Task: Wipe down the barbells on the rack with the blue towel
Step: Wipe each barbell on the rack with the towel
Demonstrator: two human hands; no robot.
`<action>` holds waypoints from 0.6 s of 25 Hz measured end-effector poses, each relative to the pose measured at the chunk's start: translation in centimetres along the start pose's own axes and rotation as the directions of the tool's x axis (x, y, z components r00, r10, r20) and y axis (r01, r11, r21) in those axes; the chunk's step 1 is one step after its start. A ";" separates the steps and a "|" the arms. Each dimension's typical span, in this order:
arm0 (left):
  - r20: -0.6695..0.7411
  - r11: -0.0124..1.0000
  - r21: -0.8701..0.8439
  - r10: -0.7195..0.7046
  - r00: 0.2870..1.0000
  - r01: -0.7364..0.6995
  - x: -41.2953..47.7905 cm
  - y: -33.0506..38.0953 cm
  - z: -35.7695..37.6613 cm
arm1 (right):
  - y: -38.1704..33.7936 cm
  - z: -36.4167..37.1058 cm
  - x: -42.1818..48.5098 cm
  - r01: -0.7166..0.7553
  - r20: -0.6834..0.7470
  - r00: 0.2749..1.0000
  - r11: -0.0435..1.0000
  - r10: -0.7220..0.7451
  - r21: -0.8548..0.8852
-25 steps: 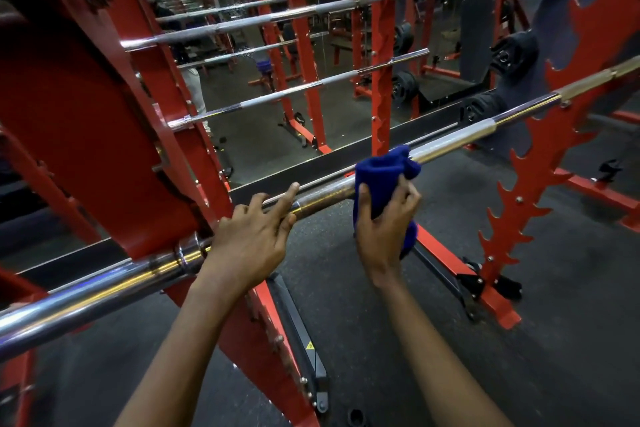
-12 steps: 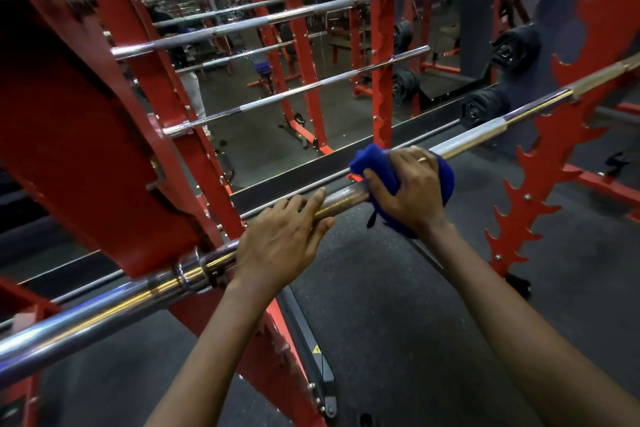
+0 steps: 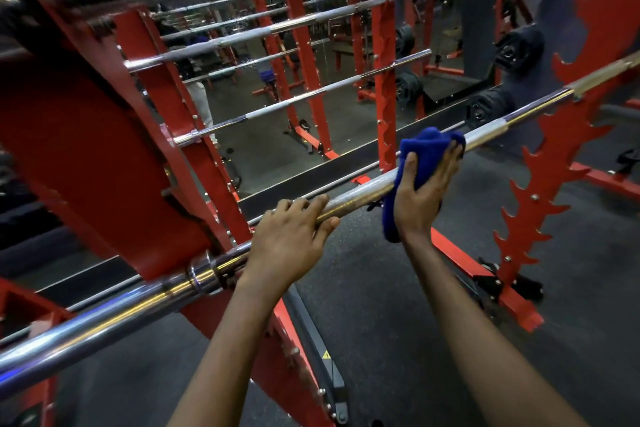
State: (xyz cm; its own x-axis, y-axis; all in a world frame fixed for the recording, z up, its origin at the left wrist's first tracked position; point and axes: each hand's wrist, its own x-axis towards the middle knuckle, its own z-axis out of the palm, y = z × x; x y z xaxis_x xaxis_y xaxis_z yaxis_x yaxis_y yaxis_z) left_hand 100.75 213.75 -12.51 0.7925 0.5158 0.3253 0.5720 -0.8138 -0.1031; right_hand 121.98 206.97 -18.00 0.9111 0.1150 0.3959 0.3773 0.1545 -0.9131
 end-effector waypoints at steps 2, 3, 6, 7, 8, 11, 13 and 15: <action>0.091 0.998 -0.060 0.006 0.996 -0.001 1.1 0.0 -0.2 | -1.0 1.0 -2.1 -0.302 -0.012 0.945 0.883 0.328 0.359; 0.085 0.996 -0.086 0.014 0.996 -0.006 1.4 0.1 -0.3 | -1.7 1.4 -2.6 -0.441 0.053 0.871 0.730 0.488 0.523; -0.001 0.994 -0.108 0.009 1.000 -0.010 1.5 0.2 0.3 | -2.9 2.5 -3.4 -0.562 0.311 0.760 0.336 0.571 0.756; -0.008 0.996 -0.094 0.004 1.000 -0.005 1.6 0.1 0.5 | -2.8 3.1 -3.3 -0.508 0.318 0.786 0.262 0.530 0.821; -0.013 0.997 -0.080 -0.002 1.000 0.001 1.6 0.2 0.6 | -2.7 3.6 -2.8 -0.461 0.316 0.802 0.188 0.507 0.867; -0.048 0.998 -0.068 -0.014 0.999 0.011 1.3 0.5 0.7 | -3.6 3.2 -1.8 -0.465 0.349 0.790 0.121 0.504 0.877; -0.051 0.996 -0.084 -0.010 0.999 0.005 1.4 0.3 0.7 | -3.0 2.5 -2.6 -0.524 0.216 0.770 0.403 0.600 0.750; -0.018 0.996 -0.086 0.025 1.000 -0.027 1.3 0.8 0.6 | -2.0 0.8 -3.8 -0.437 -0.055 0.829 0.705 0.557 0.558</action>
State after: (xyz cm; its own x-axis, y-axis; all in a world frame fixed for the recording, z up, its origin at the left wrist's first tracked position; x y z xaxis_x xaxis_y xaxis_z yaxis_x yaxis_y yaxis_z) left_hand 102.38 213.93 -12.76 0.8027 0.4904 0.3395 0.5305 -0.8472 -0.0305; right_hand 117.66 207.00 -17.61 0.9743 0.1272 -0.1861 -0.2249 0.6065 -0.7626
